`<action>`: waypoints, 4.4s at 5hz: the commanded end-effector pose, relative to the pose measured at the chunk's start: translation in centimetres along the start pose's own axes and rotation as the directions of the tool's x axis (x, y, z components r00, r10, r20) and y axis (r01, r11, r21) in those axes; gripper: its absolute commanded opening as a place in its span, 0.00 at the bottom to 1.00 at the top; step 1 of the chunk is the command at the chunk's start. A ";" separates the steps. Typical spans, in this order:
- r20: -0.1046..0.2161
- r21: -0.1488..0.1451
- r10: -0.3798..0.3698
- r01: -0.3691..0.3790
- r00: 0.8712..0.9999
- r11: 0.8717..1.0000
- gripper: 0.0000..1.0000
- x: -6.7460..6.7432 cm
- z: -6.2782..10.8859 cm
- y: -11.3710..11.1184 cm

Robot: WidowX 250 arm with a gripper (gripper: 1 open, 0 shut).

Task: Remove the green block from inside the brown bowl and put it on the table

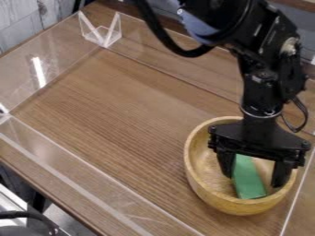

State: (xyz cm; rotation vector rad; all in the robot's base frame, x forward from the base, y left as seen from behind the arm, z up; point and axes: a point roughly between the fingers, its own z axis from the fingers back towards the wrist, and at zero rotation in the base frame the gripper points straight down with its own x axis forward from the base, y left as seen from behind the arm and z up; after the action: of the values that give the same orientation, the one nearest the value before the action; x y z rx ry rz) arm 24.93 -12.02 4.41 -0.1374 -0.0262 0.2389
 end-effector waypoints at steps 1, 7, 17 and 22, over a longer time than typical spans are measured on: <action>0.019 -0.011 -0.009 0.009 1.000 1.000 1.00 0.6 -0.1 0.1; 0.023 -0.011 0.024 -0.024 0.999 1.000 1.00 0.8 -2.8 0.9; -0.033 0.017 0.066 -0.066 0.997 0.998 0.00 -1.0 0.7 2.0; -0.030 0.004 0.077 -0.077 0.997 0.997 0.00 -1.1 1.7 2.0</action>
State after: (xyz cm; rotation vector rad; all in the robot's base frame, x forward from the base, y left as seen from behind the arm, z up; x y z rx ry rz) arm 22.66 -10.07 4.70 -0.1163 0.0517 0.3117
